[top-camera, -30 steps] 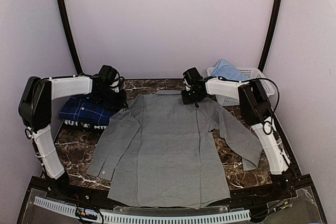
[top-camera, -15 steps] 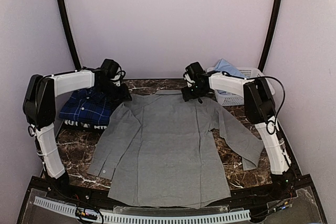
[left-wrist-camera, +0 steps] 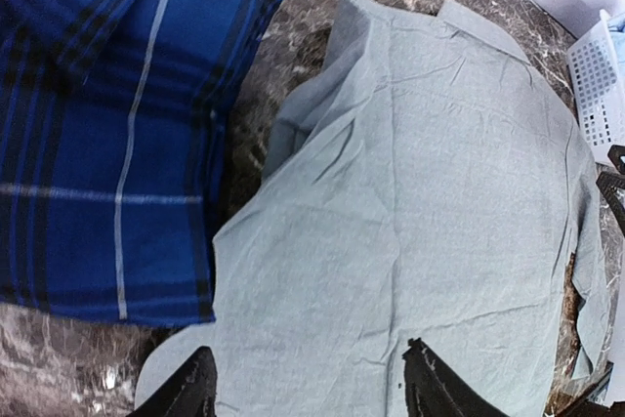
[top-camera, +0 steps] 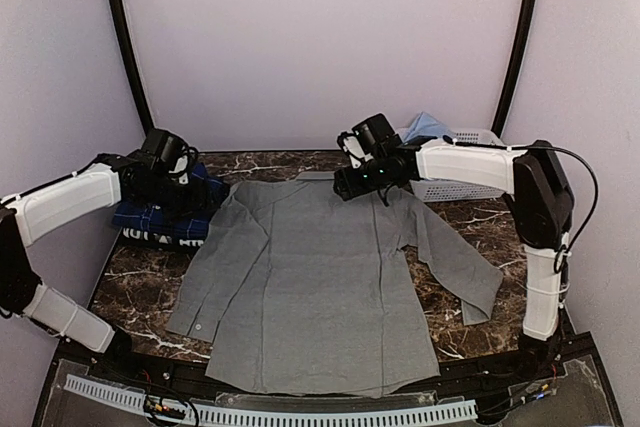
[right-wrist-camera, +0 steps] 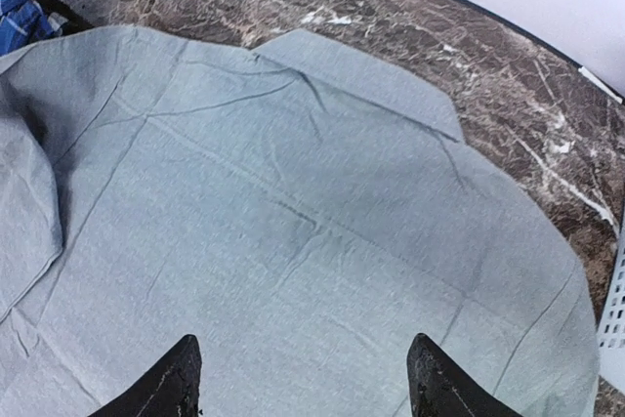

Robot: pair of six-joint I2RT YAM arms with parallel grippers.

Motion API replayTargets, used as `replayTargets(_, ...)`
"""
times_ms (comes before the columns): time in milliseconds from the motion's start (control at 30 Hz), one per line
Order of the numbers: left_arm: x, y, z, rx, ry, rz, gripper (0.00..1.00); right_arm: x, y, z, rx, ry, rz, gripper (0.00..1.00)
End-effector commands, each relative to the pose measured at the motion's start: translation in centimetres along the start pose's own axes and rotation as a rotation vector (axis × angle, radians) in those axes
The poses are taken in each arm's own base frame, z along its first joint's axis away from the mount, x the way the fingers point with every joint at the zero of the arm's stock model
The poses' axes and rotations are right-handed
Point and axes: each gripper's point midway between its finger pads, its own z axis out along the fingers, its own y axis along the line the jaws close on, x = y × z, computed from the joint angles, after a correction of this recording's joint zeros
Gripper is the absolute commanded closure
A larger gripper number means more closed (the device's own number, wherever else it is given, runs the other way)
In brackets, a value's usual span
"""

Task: Fold and stack the long sleeve shirts
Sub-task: Flatten out the crumpled shirt at the center of the board, then pick up the flattened shirt from the center of the board.

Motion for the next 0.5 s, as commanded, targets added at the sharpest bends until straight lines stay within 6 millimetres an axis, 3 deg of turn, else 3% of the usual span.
replayTargets(0, 5.1, 3.5, -0.5, -0.107, 0.074, -0.097, 0.36, -0.6, 2.5, -1.8, -0.053, -0.063, 0.005, 0.31)
replayTargets(100, 8.6, 5.8, -0.7, -0.192, 0.122, -0.146, 0.38, -0.7, 3.6, -3.2, -0.094, -0.099, 0.015, 0.31)
replayTargets(467, 18.9, 10.4, -3.0, -0.356, 0.207, -0.297, 0.43, 1.4, 5.6, -4.9, -0.161, -0.108, 0.028, 0.31)
